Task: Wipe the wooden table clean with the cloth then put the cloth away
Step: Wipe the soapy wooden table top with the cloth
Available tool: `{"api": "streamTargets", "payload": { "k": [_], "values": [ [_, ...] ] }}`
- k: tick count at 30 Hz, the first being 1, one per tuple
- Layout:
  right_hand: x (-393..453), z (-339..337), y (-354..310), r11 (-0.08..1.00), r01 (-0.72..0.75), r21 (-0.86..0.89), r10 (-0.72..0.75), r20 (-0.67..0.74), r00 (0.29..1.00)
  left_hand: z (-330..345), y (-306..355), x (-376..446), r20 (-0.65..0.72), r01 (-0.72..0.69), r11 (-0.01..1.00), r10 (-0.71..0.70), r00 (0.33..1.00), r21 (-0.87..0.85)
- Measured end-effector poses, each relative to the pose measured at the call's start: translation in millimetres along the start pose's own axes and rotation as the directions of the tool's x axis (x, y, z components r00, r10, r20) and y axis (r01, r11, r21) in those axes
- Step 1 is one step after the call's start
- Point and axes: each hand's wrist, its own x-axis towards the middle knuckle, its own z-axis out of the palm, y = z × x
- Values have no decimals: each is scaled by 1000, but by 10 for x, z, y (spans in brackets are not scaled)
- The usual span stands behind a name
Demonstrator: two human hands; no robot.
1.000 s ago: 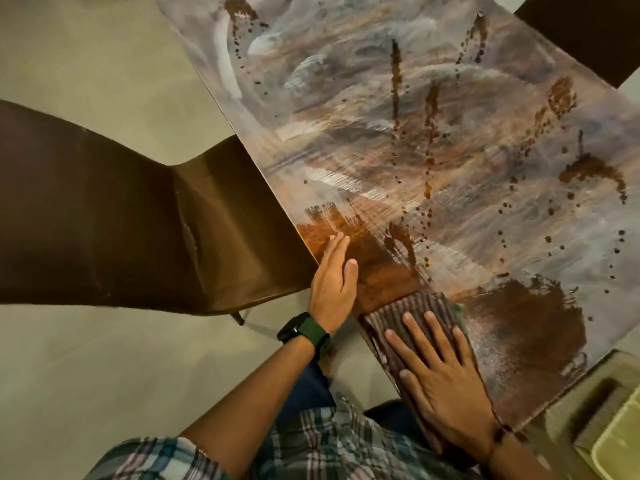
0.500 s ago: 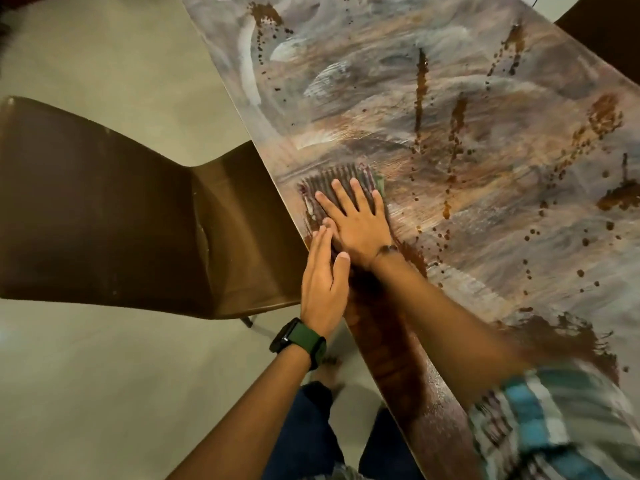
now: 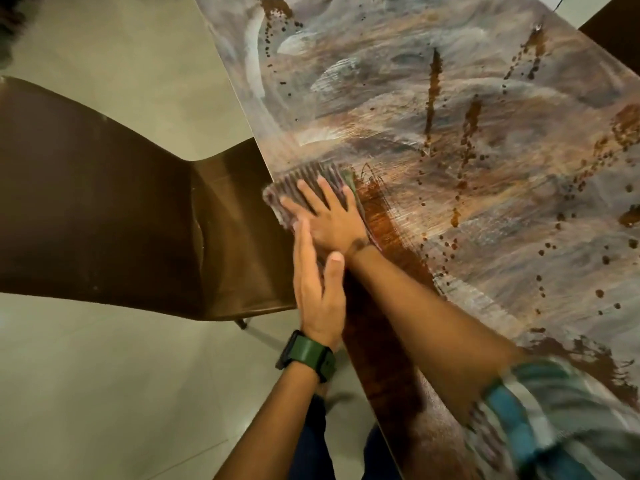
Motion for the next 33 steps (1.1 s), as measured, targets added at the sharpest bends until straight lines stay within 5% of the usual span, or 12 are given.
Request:
{"api": "streamTargets", "payload": {
  "k": [4,9,14,25,30,33],
  "values": [
    [350,-90,-43,999,-45,-8,45,34,998,-123,-268,151,-23,49,998,-48,999,44],
    [-1188,154,-48,997,-74,23,75,-71,995,-98,-231,248,14,137,989,-138,990,57],
    [-2251,299,-110,979,-200,30,201,-28,979,109,-206,377,118,200,978,-206,971,58],
    [402,-165,445,978,-205,32,204,26,979,18,-313,475,263,46,990,-80,961,135],
    [-770,57,247,954,-292,72,298,-108,948,80,-310,514,249,99,974,-150,957,205],
    [-1940,281,-2,913,-403,61,408,-116,906,285,-385,537,350,37,961,-136,927,275]
  ]
}}
